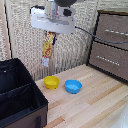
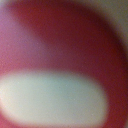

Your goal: Position your gripper near the granola bar, please. Lightly grip the granola bar with your gripping tool. Relocate your gripper along with the granola bar toward the leading division of the caddy with caution. Gently release the granola bar into the leading division of the caddy.

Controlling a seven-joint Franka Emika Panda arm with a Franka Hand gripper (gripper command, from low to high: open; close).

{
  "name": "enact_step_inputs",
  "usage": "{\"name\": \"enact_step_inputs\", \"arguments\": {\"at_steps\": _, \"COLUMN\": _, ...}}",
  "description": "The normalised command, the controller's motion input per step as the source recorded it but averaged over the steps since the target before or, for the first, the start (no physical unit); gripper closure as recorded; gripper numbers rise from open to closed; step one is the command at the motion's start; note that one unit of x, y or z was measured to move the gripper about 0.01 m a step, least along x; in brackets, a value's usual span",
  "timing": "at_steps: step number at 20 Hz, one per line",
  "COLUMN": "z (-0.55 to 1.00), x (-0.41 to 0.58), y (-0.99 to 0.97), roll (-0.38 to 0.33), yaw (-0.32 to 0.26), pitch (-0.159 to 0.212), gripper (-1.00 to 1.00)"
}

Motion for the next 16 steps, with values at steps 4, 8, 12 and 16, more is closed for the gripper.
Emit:
{"name": "enact_step_inputs", "arguments": {"at_steps": 4, "z": 0.06, "x": -0.134, "y": 0.41, "roll": 0.017, "yaw": -0.167, "pitch": 0.076, "gripper": 1.0}}
{"name": "enact_step_inputs", "arguments": {"at_steps": 8, "z": 0.22, "x": -0.157, "y": 0.29, "roll": 0.091, "yaw": -0.161, "pitch": 0.059, "gripper": 1.0}}
{"name": "enact_step_inputs", "arguments": {"at_steps": 12, "z": 0.33, "x": -0.121, "y": 0.26, "roll": 0.109, "yaw": -0.189, "pitch": 0.013, "gripper": 1.0}}
{"name": "enact_step_inputs", "arguments": {"at_steps": 16, "z": 0.19, "x": -0.094, "y": 0.37, "roll": 0.046, "yaw": -0.193, "pitch": 0.023, "gripper": 1.0}}
